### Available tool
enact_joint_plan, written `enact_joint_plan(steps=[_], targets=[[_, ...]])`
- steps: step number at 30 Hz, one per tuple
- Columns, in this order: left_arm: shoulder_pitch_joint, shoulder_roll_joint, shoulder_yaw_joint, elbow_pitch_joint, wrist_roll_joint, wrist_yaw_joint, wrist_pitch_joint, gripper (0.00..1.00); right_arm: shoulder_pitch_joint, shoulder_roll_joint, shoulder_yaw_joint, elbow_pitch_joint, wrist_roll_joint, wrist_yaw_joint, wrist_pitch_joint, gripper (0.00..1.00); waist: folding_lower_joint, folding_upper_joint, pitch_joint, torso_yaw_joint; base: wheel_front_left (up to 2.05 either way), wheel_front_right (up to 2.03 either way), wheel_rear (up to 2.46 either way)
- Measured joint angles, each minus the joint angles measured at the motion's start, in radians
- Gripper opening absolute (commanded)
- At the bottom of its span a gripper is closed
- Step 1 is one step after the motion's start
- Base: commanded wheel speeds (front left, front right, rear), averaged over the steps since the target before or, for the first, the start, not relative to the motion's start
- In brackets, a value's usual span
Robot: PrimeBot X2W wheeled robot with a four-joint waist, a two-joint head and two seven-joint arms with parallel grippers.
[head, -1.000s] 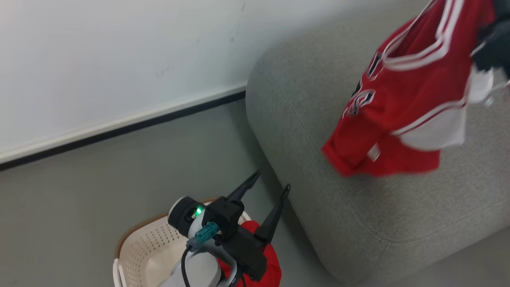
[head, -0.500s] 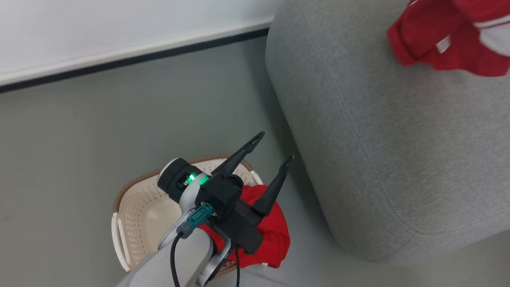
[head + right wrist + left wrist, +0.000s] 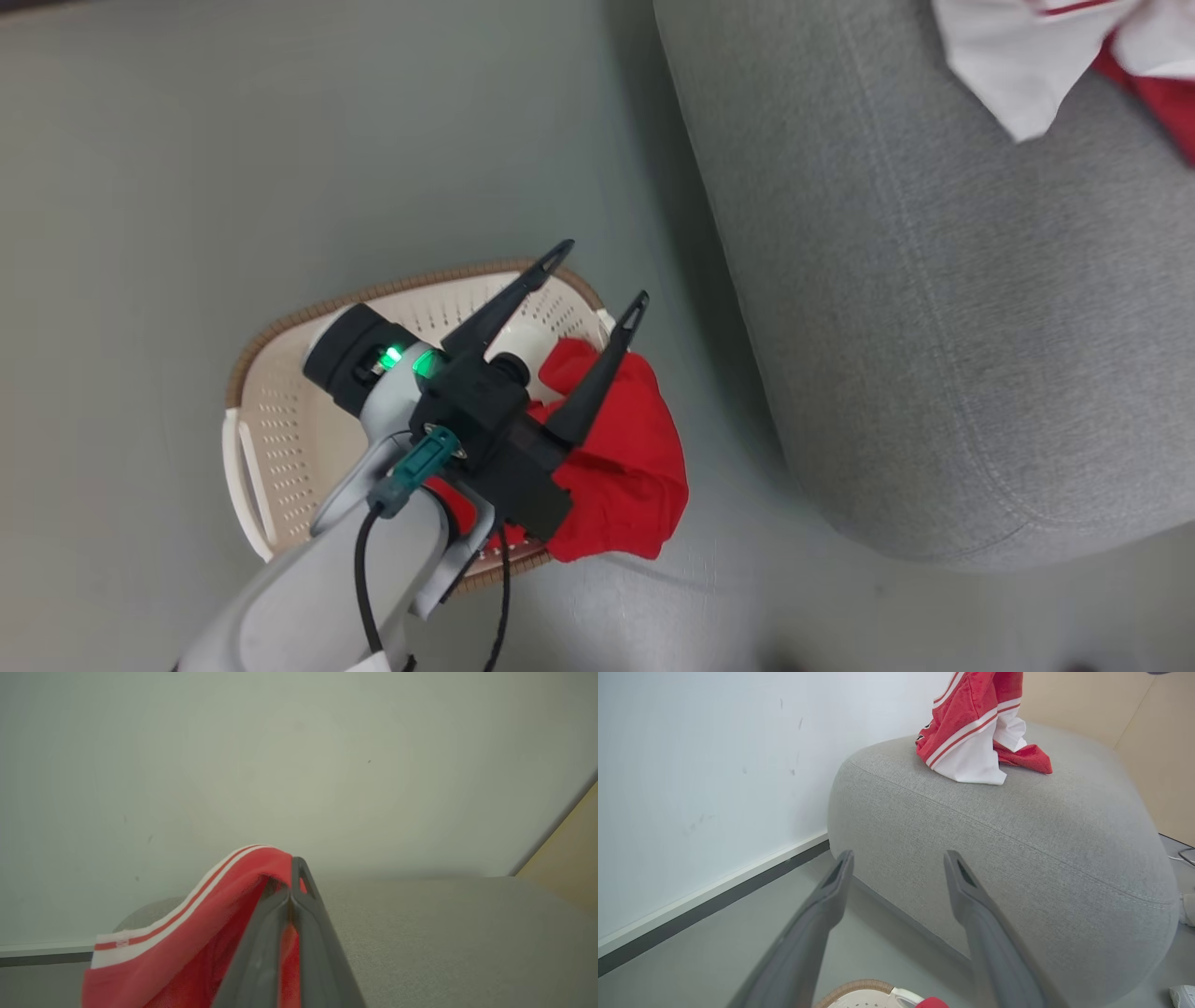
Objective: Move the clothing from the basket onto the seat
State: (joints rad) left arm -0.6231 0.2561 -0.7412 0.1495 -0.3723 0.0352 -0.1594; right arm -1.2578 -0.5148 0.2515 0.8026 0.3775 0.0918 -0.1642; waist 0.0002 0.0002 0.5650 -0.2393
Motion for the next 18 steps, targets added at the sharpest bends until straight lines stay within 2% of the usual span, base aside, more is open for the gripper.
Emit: enact_joint_plan(steps=[7, 16, 17, 18], targets=[[-0.008, 0.018, 0.004, 0.001, 0.005, 0.0, 0.014, 1.0, 0.109, 0.107, 0.009, 0.119, 0.02, -0.01, -0.04, 0.0, 0.0, 0.0001, 0.078, -0.013, 0.0, 0.0, 0.0], [-0.009, 0.02, 0.003, 0.016, 0.006, 0.0, 0.017, 1.0, 0.163, 0.16, 0.01, 0.205, 0.03, -0.012, -0.067, 0.0, -0.0003, -0.0001, 0.091, -0.025, 0.0, 0.0, 0.0], [-0.009, 0.02, 0.003, 0.017, 0.006, 0.0, 0.017, 1.0, 0.163, 0.163, 0.009, 0.207, 0.032, -0.012, -0.068, 0.24, -0.0003, -0.0001, 0.088, -0.025, 0.0, 0.0, 0.0], [-0.009, 0.019, 0.003, 0.02, 0.006, 0.0, 0.017, 1.0, 0.163, 0.165, 0.008, 0.211, 0.037, -0.012, -0.072, 0.42, -0.0003, -0.0001, 0.085, -0.026, 0.0, 0.0, 0.0]])
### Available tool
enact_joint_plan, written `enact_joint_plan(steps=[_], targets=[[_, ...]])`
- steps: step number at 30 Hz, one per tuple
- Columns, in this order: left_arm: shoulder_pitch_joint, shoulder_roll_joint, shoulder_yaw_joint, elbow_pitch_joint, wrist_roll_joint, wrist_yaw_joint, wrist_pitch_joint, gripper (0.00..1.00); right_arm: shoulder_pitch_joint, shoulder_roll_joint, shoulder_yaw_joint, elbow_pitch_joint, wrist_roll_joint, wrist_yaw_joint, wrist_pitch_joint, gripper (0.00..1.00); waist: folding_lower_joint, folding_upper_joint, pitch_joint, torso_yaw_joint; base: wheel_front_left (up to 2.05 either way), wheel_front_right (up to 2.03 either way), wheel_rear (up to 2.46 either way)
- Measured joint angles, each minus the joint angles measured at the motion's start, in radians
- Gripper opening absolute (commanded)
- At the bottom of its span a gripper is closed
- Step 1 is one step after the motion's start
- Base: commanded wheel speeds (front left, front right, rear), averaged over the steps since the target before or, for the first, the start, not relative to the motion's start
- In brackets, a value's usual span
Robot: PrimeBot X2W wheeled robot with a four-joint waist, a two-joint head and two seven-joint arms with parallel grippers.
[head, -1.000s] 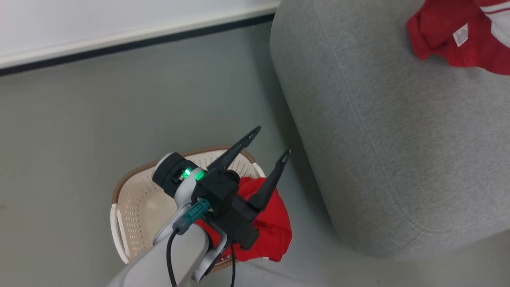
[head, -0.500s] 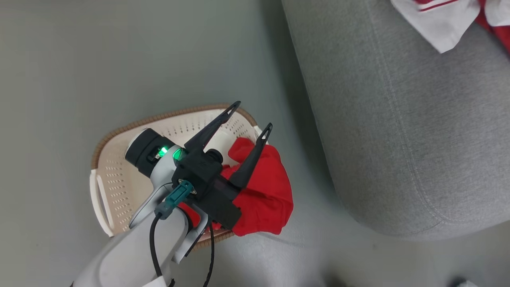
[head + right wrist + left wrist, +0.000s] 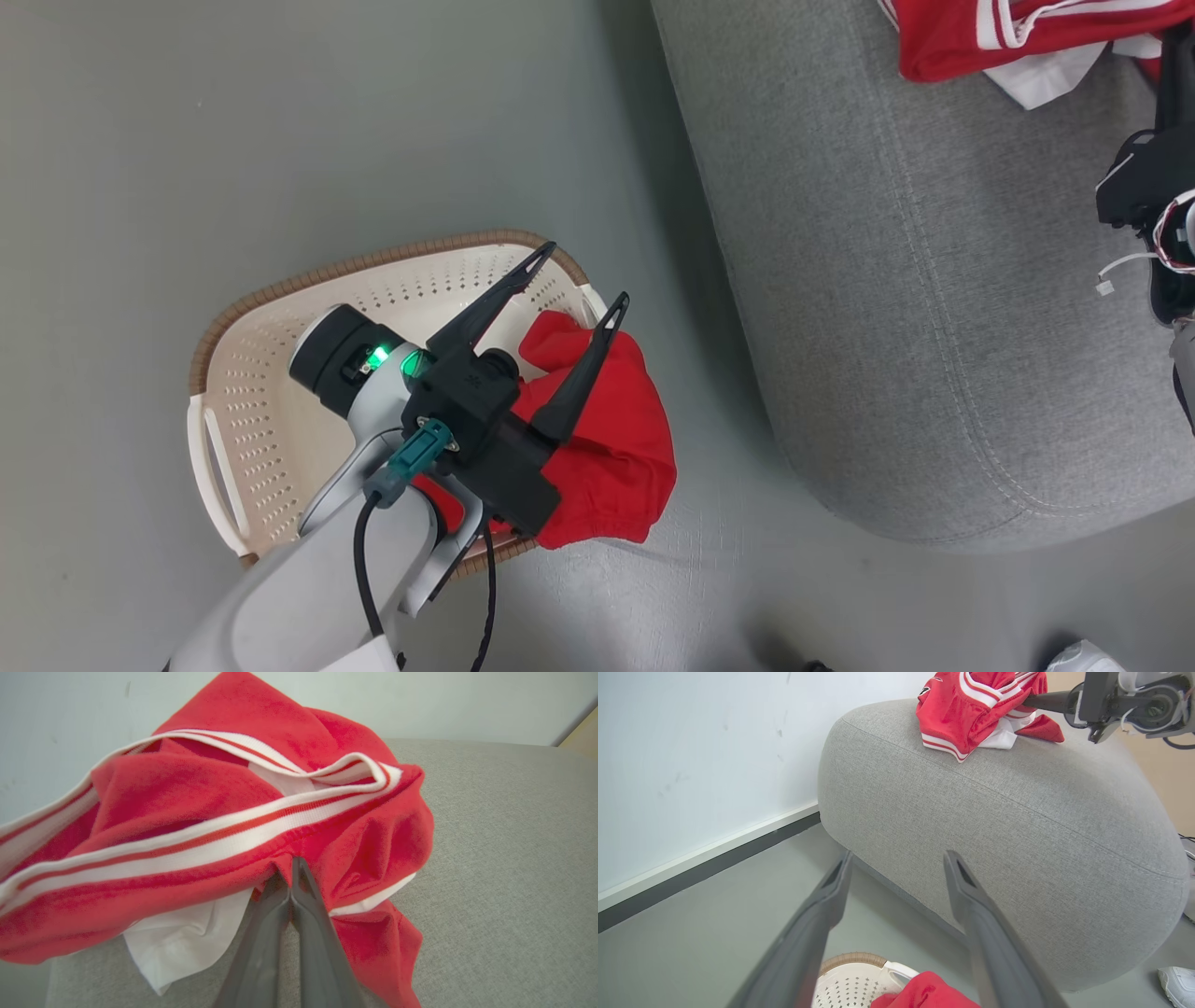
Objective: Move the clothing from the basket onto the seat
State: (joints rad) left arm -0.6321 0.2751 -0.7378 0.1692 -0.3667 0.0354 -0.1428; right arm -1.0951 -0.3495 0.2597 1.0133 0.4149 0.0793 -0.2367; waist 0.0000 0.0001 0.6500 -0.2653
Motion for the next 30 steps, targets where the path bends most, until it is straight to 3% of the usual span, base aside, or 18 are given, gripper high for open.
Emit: enact_joint_plan(steps=[1, 15, 22, 30], targets=[[0.0, -0.001, 0.0, 0.005, 0.0, 0.0, 0.0, 1.0, 0.0, 0.001, 0.0, 0.004, 0.0, 0.0, -0.003, 1.0, 0.0001, 0.0, -0.004, -0.001, 0.0, 0.0, 0.0], [0.047, -0.023, 0.045, 0.085, -0.059, 0.01, -0.056, 1.0, 0.114, 0.027, 0.039, 0.018, -0.021, 0.019, -0.012, 1.0, 0.0, -0.0001, -0.115, -0.008, 0.0, 0.0, 0.0], [0.083, -0.034, 0.095, 0.12, -0.093, 0.021, -0.081, 1.0, 0.179, 0.029, 0.07, -0.054, -0.05, 0.027, -0.013, 1.0, -0.0001, -0.0003, -0.207, -0.003, 0.0, 0.0, 0.0], [0.154, -0.034, 0.166, 0.17, -0.145, 0.044, -0.097, 1.0, 0.26, 0.091, 0.095, -0.14, -0.061, 0.032, -0.013, 1.0, -0.0002, -0.0003, -0.319, 0.022, 0.0, 0.0, 0.0]])
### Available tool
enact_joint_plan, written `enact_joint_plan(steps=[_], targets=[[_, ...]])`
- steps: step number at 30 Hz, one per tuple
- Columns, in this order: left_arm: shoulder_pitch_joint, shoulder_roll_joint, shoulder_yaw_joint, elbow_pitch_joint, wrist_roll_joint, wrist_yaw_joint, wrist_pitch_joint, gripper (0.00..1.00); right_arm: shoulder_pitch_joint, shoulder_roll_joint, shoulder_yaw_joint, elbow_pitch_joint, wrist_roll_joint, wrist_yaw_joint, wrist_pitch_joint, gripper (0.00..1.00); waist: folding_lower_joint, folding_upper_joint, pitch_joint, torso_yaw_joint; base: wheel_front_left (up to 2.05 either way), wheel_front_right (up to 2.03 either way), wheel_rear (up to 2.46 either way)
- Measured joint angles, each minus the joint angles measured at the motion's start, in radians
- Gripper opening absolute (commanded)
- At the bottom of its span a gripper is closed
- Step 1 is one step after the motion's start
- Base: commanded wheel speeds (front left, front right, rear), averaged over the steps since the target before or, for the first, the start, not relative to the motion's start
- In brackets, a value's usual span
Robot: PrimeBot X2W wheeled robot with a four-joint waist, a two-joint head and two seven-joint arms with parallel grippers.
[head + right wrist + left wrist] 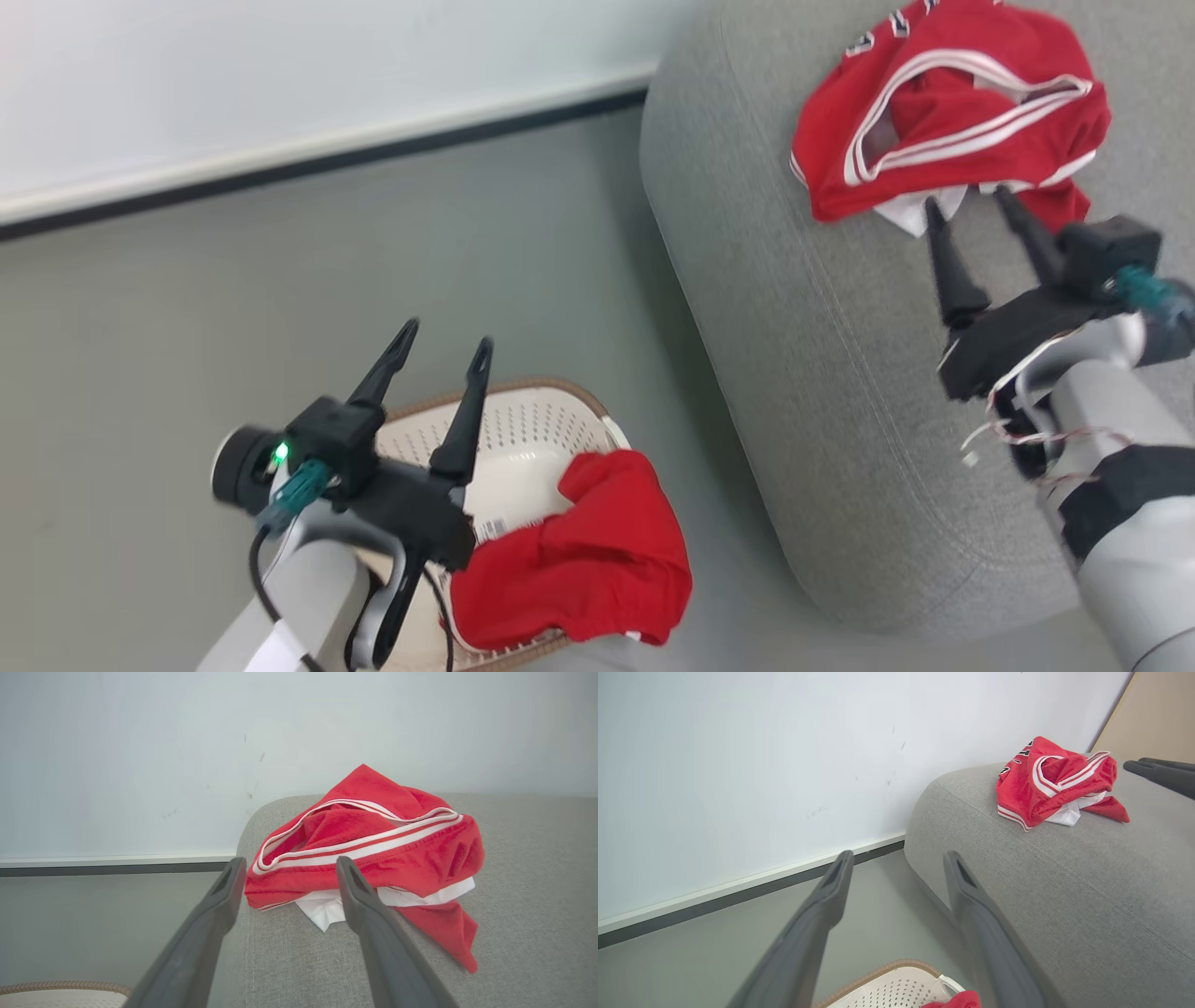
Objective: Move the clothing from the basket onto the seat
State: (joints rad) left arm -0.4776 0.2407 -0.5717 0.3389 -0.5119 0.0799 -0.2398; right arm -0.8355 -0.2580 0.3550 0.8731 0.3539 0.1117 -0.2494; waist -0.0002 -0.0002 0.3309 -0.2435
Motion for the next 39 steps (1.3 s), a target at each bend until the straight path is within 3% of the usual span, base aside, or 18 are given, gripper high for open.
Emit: enact_joint_plan(steps=[8, 17, 27, 39], targets=[[0.136, 0.003, 0.072, 0.036, -0.05, 0.017, -0.009, 1.0, 0.135, 0.066, 0.021, -0.08, -0.011, 0.002, 0.0, 1.0, 0.0, 0.0, -0.128, 0.048, 0.0, 0.0, 0.0], [0.284, 0.017, 0.158, 0.005, -0.059, 0.035, -0.009, 1.0, 0.311, 0.122, 0.04, -0.209, -0.03, -0.034, 0.0, 1.0, 0.0, 0.0, -0.246, 0.101, 0.0, 0.0, 0.0], [0.409, 0.019, 0.244, -0.066, -0.056, 0.042, -0.01, 1.0, 0.47, 0.121, 0.006, -0.377, -0.046, -0.113, 0.0, 1.0, 0.0, 0.0, -0.334, 0.143, 0.0, 0.0, 0.0], [0.485, -0.009, 0.305, -0.114, -0.032, 0.044, -0.01, 1.0, 0.618, 0.105, -0.034, -0.506, -0.049, -0.157, -0.001, 1.0, 0.0003, 0.0002, -0.366, 0.173, 0.0, 0.0, 0.0]])
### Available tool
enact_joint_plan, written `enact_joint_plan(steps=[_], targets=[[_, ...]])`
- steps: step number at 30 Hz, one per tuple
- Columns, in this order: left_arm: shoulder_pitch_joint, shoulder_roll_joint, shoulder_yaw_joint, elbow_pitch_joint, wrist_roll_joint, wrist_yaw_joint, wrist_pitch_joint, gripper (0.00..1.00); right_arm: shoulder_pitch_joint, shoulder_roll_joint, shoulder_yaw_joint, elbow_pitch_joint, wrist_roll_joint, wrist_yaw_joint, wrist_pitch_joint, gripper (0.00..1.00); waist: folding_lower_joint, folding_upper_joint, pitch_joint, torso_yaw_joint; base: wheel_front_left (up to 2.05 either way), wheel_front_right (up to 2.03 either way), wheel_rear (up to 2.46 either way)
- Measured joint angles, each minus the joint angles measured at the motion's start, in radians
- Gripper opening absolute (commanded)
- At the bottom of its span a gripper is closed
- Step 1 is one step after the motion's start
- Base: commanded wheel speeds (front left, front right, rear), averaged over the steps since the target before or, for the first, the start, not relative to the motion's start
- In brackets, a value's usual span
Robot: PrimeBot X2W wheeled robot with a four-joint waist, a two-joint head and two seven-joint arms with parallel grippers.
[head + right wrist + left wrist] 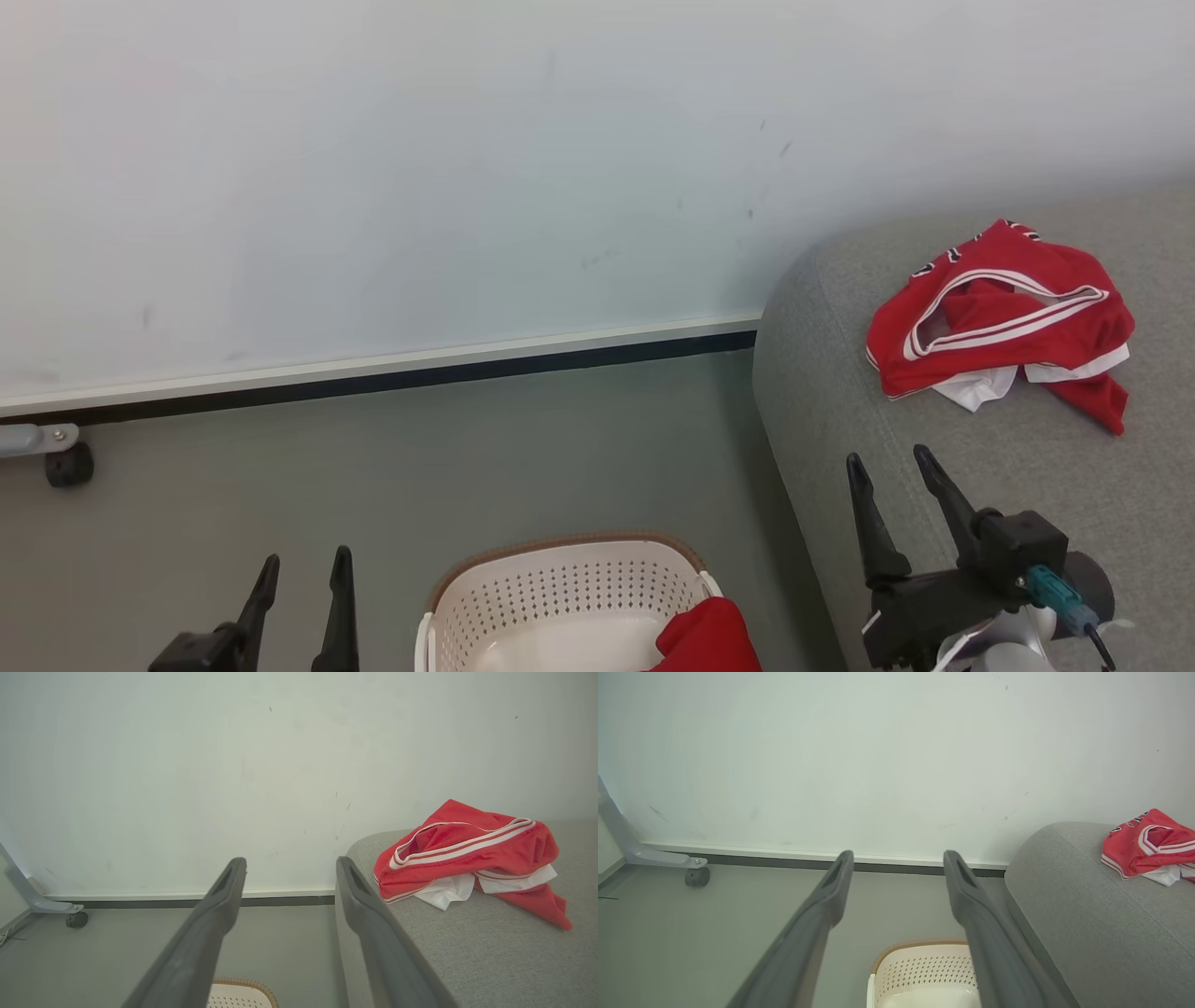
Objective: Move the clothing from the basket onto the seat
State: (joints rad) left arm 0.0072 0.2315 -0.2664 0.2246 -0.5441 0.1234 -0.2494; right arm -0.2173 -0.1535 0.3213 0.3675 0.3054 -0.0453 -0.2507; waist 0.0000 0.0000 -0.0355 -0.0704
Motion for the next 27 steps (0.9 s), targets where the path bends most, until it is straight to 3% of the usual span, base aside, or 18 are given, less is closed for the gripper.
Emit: enact_joint_plan(steps=[27], targets=[[0.063, -0.036, 0.081, -0.059, 0.072, 0.001, 0.0, 1.0, 0.085, -0.005, -0.033, -0.108, -0.001, -0.009, -0.002, 1.0, 0.0, 0.0, -0.006, 0.021, 0.0, 0.0, 0.0]])
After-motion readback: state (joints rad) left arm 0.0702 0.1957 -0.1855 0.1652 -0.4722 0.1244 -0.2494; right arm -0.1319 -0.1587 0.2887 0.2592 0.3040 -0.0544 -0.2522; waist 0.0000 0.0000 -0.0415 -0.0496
